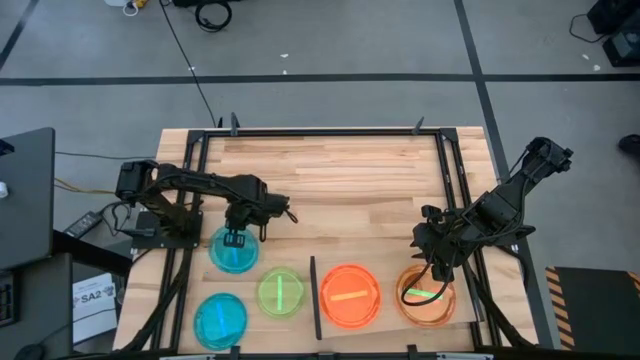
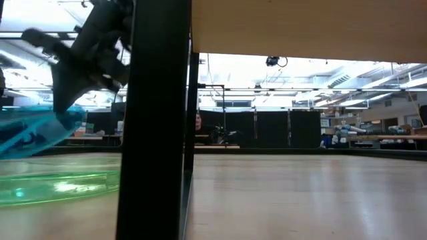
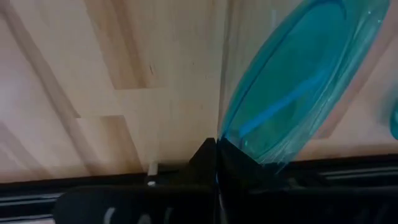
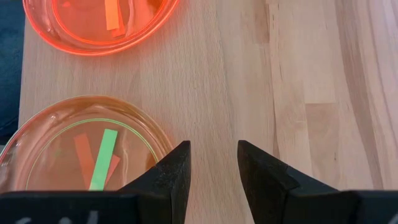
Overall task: Place and stack plates onto a shelf
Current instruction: Stack the top blue plate on the orange plates on the shelf
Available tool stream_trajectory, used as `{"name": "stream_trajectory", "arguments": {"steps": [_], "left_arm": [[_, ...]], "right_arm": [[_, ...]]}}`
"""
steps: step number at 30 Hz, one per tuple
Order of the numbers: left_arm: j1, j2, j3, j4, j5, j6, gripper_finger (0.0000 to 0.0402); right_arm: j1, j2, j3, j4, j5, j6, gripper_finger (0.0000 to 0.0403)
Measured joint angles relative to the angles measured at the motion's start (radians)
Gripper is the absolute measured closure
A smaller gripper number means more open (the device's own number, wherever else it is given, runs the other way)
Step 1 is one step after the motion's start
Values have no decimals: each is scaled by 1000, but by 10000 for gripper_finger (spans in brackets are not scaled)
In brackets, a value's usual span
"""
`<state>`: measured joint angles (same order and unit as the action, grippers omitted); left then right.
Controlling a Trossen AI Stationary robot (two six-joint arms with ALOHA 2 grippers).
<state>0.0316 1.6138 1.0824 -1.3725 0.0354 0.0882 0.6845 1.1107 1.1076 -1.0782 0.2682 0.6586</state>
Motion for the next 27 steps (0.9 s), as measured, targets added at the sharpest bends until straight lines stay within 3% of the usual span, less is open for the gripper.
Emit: {"name": "stream_trajectory", "arguments": {"steps": [12,18,27], "left_arm": [[27,-1,293,-201,-17,37,392],[55,-11,453,-199,51,63,392],[56,-10,682,-198,59,106,392]], "right_arm": [[0,0,0,0,0,-5,265],[0,0,0,0,0,-7,265],[0,0,0,0,0,-7,265]]}}
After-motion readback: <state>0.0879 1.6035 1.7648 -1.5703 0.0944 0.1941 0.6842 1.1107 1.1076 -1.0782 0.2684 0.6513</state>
